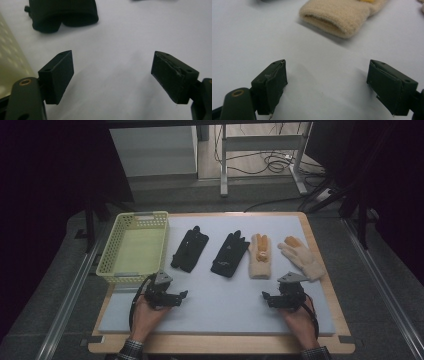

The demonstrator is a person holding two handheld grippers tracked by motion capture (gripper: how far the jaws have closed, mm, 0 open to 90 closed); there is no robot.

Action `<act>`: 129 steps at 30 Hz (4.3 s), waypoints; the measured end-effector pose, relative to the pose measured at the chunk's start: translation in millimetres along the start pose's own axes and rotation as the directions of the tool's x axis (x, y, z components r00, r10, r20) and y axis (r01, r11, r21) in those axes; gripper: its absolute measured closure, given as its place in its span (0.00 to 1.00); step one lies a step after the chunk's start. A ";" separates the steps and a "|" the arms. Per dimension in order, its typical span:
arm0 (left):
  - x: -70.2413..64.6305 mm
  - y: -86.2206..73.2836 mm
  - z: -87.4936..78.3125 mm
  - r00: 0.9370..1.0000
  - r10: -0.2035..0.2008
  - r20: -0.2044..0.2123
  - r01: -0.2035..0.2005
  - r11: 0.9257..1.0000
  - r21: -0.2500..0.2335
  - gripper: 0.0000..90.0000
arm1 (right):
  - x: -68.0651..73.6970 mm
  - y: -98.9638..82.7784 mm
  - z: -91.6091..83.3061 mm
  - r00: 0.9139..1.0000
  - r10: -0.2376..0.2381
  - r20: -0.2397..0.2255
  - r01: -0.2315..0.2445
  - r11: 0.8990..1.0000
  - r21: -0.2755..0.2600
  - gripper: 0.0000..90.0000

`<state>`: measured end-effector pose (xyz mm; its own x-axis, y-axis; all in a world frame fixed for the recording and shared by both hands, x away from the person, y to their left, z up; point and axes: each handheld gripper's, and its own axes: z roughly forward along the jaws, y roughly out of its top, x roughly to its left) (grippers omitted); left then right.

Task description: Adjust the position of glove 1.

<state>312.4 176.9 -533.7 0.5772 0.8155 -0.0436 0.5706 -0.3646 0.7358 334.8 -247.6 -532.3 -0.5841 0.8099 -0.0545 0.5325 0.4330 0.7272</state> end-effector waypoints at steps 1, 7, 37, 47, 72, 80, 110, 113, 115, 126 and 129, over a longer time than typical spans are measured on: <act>-0.3 2.1 0.6 1.000 -0.001 -0.002 0.001 1.000 -0.003 0.23 | 0.0 0.0 0.0 1.000 0.000 0.000 0.000 1.000 0.000 0.18; -0.8 20.2 7.5 1.000 -0.012 -0.003 0.012 1.000 0.000 0.30 | 0.0 0.0 -0.1 1.000 0.001 0.000 -0.001 1.000 0.000 0.18; 15.1 64.1 62.6 0.986 -0.052 -0.157 0.065 0.995 0.079 0.90 | 0.1 -0.1 0.0 1.000 0.000 0.001 0.000 1.000 -0.001 0.18; 4.1 67.5 43.3 0.996 -0.049 -0.079 0.053 0.998 0.042 0.98 | 0.1 -0.1 -0.1 1.000 0.000 0.000 0.000 1.000 0.000 0.18; -5.4 -6.5 -12.6 0.999 0.028 0.019 -0.027 0.999 -0.022 0.27 | 0.2 0.5 0.0 1.000 0.002 0.002 -0.002 1.000 0.005 0.17; 20.3 -33.9 -15.7 0.999 -0.037 -0.018 0.037 0.999 0.026 0.15 | 3.5 4.1 0.5 1.000 0.014 -0.004 -0.014 1.000 0.011 0.19; 24.7 -38.6 -14.0 0.999 -0.036 -0.029 0.037 0.998 0.042 0.07 | 82.5 110.9 73.3 0.953 -0.153 -0.261 0.144 0.988 -0.052 0.43; 24.7 -38.6 -14.1 0.999 -0.036 -0.028 0.037 0.998 0.042 0.07 | 93.2 122.7 87.7 0.947 -0.169 -0.272 0.160 0.986 -0.055 0.43; 24.7 -38.6 -14.1 0.999 -0.036 -0.028 0.037 0.998 0.042 0.07 | 104.3 133.8 101.2 0.941 -0.187 -0.283 0.180 0.982 -0.052 0.41; 24.9 -38.7 -14.2 0.999 -0.035 -0.028 0.036 0.998 0.042 0.07 | 127.1 154.6 146.1 0.936 -0.233 -0.266 0.242 0.970 0.000 0.30; 24.8 -38.7 -14.0 0.999 -0.036 -0.028 0.037 0.998 0.042 0.07 | 124.2 153.0 150.2 0.945 -0.200 -0.259 0.213 0.977 0.023 0.59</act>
<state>296.4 217.5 -553.7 0.5398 0.8402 -0.0511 0.6154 -0.3525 0.7050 435.8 -21.4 -530.6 -0.8170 0.5764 -0.0194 0.4103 0.6045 0.6828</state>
